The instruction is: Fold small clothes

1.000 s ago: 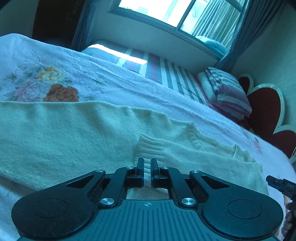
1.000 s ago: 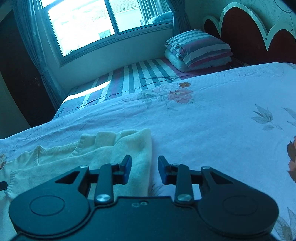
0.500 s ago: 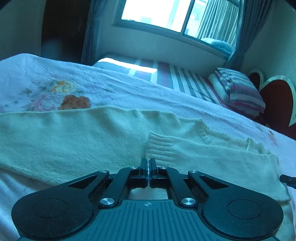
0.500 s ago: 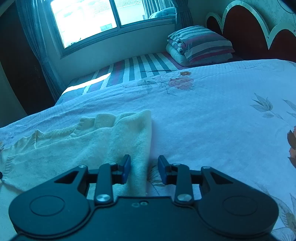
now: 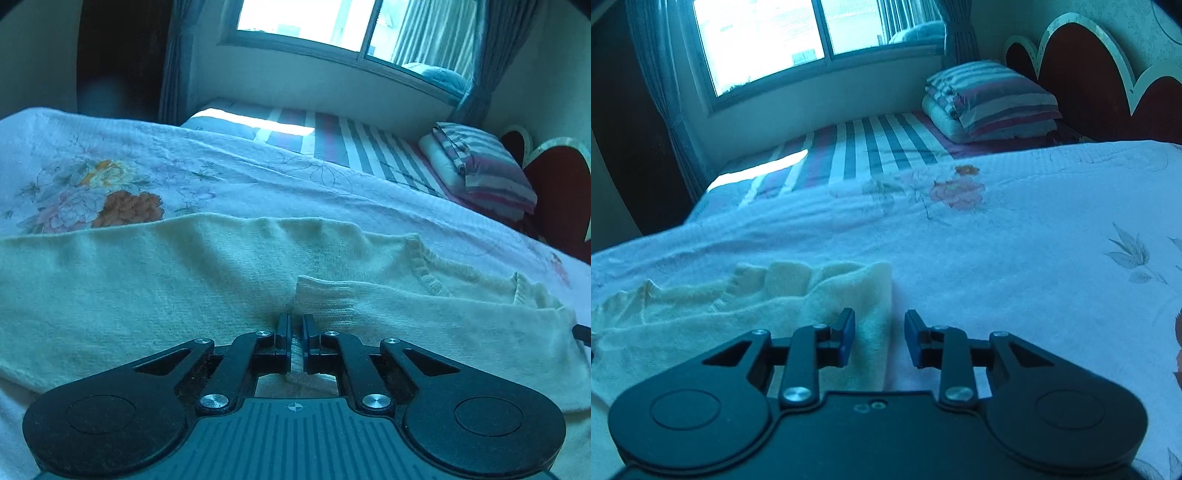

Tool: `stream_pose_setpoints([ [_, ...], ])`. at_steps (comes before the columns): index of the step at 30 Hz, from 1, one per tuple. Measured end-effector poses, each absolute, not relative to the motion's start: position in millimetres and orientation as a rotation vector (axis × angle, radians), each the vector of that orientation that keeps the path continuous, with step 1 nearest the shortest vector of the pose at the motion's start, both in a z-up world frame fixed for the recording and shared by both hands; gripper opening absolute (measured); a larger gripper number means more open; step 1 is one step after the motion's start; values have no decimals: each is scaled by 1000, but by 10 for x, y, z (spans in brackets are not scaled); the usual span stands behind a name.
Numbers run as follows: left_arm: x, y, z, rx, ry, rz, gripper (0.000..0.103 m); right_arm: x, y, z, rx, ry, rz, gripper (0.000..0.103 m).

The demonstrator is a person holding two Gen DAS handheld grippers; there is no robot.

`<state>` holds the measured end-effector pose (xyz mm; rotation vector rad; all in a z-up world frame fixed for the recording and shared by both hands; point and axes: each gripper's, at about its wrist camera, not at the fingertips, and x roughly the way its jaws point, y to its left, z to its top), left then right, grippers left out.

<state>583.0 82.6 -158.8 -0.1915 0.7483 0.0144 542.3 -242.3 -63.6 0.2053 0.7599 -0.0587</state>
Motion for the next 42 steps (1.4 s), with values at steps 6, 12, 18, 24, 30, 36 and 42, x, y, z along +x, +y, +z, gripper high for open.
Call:
stream_pose_setpoints([
  [6, 5616, 771, -1468, -199, 743, -11, 57, 5015, -2359, -500, 189, 701, -31, 33],
  [12, 5510, 587, -1516, -107, 730, -12, 74, 4747, -2177, -631, 113, 739, -35, 34],
  [18, 4975, 1152, -1292, -308, 624, 62, 74, 4485, -2211, -354, 135, 665, -46, 34],
  [24, 4311, 2190, -1351, -473, 551, 243, 74, 4217, -2165, -256, 133, 663, -66, 35],
  [30, 3986, 3270, -1619, -732, 474, 378, 73, 4106, -1996, -236, 144, 674, -96, 35],
  [36, 4020, 4012, -1959, -962, 460, 420, 47, 4010, -1810, -202, 173, 673, -144, 35],
  [42, 4216, 4420, -2195, -1052, 423, 325, 47, 3945, -1648, -105, 173, 668, -180, 35],
])
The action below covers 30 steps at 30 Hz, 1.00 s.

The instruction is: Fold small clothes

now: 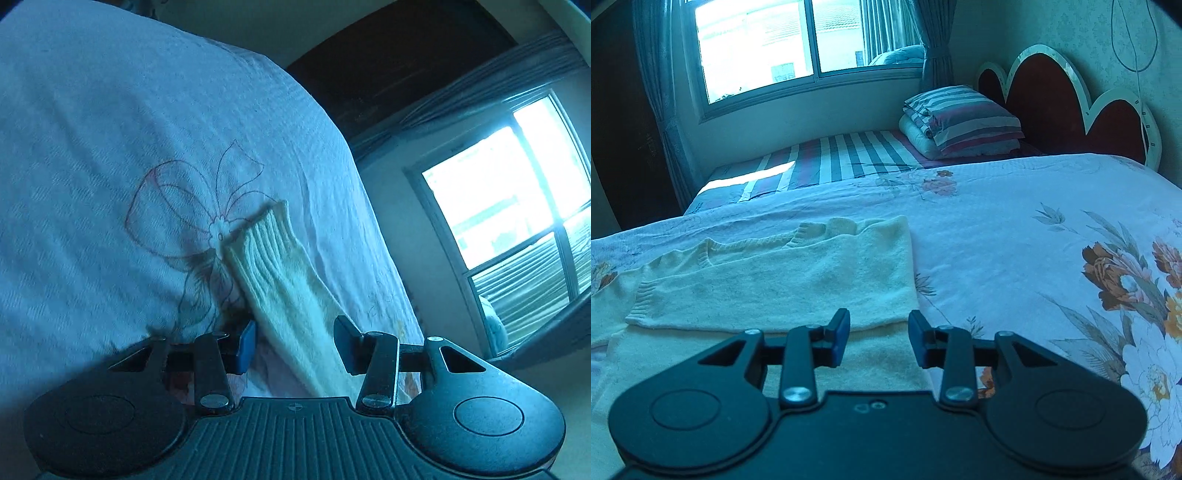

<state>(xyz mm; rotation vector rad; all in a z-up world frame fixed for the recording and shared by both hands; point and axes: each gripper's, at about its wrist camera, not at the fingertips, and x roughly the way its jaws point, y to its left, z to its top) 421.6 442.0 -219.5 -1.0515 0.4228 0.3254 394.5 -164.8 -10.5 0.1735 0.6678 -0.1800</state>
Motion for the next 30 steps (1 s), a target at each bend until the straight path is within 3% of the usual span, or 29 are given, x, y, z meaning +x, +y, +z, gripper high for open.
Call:
stream_pose_setpoints([
  [3, 4393, 4482, -2217, -993, 438, 302, 45, 3929, -1649, -54, 189, 659, -222, 35],
  [5, 4528, 4490, -2198, -929, 475, 316, 32, 3901, -1686, -18, 209, 644, -251, 35],
  [7, 4642, 4526, -2122, -847, 528, 335, 3, 3874, -1706, 11, 223, 635, -266, 35],
  [16, 4875, 4336, -1731, -768, 465, 241, 3, 3709, -1920, -27, 227, 633, -315, 36],
  [23, 5120, 3131, -1136, -652, 448, 60, 3, 3762, -2250, -169, 242, 642, -302, 36],
  [30, 5384, 1623, -916, -492, 513, -84, 3, 3939, -2697, -303, 275, 647, -242, 36],
])
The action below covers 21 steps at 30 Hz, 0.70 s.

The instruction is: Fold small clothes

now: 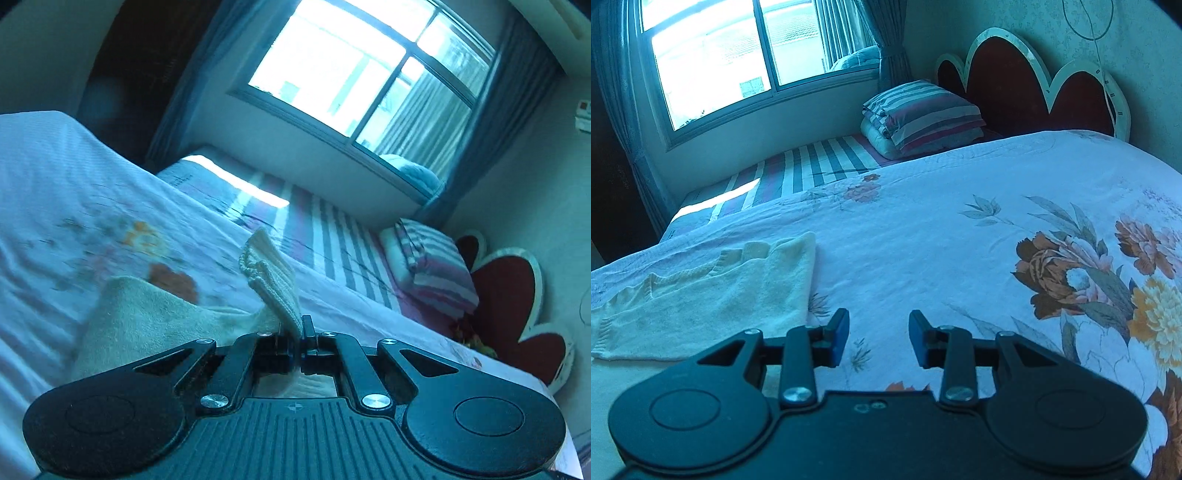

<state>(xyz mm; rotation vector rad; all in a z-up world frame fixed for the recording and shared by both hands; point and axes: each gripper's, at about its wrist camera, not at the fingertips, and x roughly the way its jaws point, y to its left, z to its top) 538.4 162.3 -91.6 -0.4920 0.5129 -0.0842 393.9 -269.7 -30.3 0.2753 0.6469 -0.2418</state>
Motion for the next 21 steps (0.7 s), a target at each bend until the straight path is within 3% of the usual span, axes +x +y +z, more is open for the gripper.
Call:
stream_pose_setpoints([
  [11, 5454, -526, -1058, -332, 607, -256, 3, 4001, -3597, -429, 320, 643, -226, 36],
  [21, 5417, -1468, -1077, -212, 655, -328, 3, 3788, -4159, -575, 376, 659, -289, 39],
])
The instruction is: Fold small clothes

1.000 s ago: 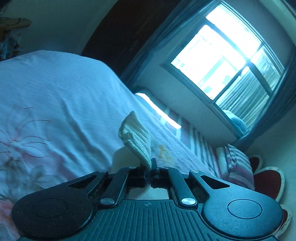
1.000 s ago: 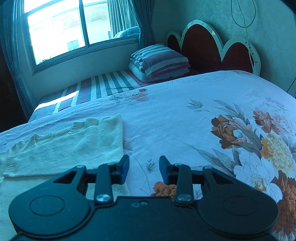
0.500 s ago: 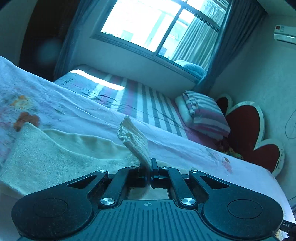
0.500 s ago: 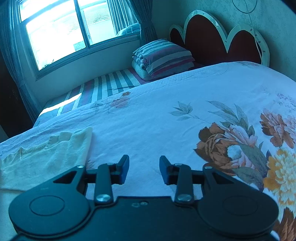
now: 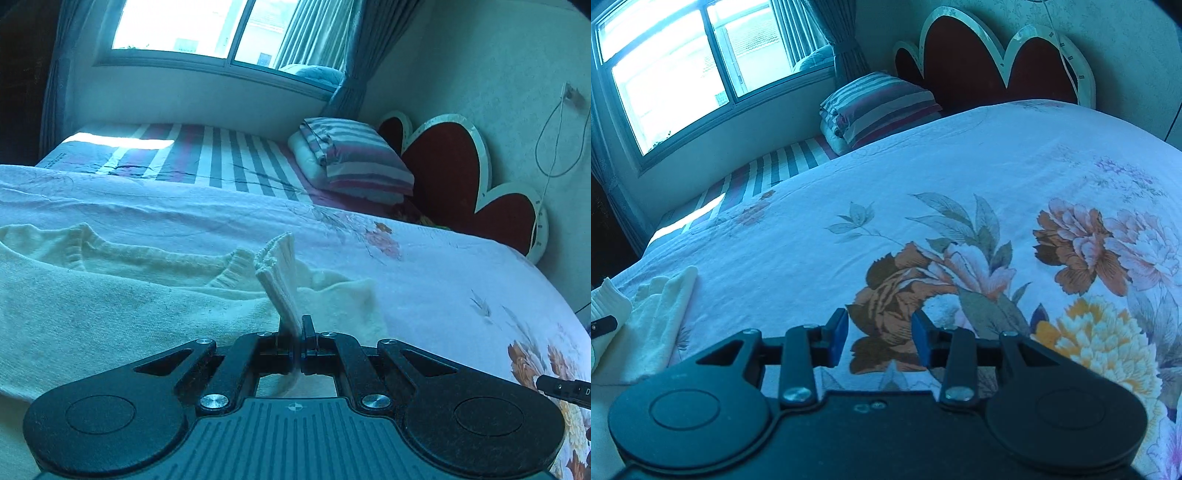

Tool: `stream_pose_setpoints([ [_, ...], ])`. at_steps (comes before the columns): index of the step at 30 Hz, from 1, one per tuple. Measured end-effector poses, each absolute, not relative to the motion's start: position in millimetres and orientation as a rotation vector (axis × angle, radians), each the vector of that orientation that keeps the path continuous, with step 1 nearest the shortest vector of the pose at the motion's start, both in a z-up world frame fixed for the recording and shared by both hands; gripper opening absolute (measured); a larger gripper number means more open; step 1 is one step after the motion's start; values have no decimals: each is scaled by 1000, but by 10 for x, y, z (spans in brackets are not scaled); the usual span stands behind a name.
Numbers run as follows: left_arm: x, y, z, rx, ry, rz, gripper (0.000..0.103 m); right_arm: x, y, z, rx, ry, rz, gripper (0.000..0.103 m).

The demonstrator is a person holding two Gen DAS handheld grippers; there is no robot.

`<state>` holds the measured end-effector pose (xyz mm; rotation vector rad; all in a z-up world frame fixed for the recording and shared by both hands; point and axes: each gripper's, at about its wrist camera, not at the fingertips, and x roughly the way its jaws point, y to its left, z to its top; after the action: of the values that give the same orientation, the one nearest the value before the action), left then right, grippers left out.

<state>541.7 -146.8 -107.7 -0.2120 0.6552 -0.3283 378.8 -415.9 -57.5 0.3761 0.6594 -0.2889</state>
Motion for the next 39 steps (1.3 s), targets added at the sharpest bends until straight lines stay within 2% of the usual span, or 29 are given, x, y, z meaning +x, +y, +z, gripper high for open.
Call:
stream_pose_setpoints([
  [6, 5494, -1769, -1181, -163, 727, -421, 3, 3715, -4228, -586, 387, 661, -306, 40],
  [8, 5439, -1863, -1181, -136, 745, -462, 34, 3713, -4207, -578, 393, 661, -302, 42],
  [9, 5366, -1868, -1144, -139, 719, -476, 62, 3726, -4180, -572, 396, 662, -297, 43],
  [10, 5286, -1837, -1102, -152, 680, -476, 65, 3740, -4140, -562, 399, 662, -288, 43],
  [17, 4860, -744, -1041, -177, 565, -206, 65, 4019, -3375, -440, 437, 631, -54, 37],
  [19, 4782, -298, -1127, -169, 578, -94, 55, 4159, -3077, -451, 462, 639, 39, 36],
  [26, 4714, 701, -1369, -172, 649, 102, 55, 4520, -2423, -587, 500, 734, 134, 39],
  [39, 5079, 825, -1511, -95, 657, 79, 55, 4676, -2261, -693, 648, 757, 105, 39],
])
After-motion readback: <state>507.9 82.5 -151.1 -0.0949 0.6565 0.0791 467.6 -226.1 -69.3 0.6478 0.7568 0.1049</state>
